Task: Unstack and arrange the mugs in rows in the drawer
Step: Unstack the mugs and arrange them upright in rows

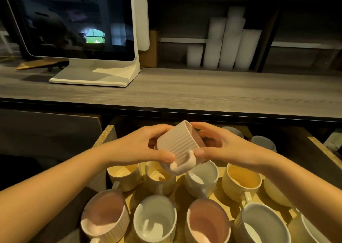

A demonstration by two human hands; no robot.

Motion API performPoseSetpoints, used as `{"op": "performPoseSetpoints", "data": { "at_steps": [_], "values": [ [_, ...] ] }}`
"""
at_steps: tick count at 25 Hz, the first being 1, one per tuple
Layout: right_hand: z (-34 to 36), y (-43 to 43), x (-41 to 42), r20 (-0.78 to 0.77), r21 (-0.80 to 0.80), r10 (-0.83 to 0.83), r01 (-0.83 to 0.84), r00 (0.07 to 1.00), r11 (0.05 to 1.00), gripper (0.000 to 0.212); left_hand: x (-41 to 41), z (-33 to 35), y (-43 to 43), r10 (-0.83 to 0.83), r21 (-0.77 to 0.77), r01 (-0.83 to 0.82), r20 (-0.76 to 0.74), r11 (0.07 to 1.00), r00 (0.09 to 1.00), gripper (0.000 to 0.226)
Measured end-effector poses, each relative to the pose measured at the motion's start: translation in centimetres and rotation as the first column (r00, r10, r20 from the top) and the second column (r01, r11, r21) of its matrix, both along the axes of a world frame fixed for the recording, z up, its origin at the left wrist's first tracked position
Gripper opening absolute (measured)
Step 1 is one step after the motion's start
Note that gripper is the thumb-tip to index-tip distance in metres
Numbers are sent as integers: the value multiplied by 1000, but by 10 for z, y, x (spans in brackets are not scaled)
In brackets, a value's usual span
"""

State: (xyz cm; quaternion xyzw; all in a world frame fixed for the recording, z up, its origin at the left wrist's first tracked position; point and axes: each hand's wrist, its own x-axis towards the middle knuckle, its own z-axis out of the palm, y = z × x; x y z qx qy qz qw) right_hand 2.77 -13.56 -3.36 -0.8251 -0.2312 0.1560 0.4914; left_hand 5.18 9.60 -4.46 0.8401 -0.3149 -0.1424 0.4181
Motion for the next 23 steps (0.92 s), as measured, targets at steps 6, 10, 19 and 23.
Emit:
{"op": "performPoseSetpoints", "data": {
  "at_steps": [6,10,19,23],
  "values": [
    [1,35,16,150,-41,-174,182,973,982,56,5,7,26,34,43,-33,-31,999,999,66],
    [-4,66,28,336,-110,-238,289,911,951,78,7,9,41,186,153,-215,186,964,965,64],
    [-39,121,43,602,-190,-169,345,780,919,84,3,-8,72,342,239,-486,460,841,819,62],
    [-54,132,51,648,-245,-134,372,750,895,89,2,-18,73,370,244,-533,491,810,788,61]
  ]
}}
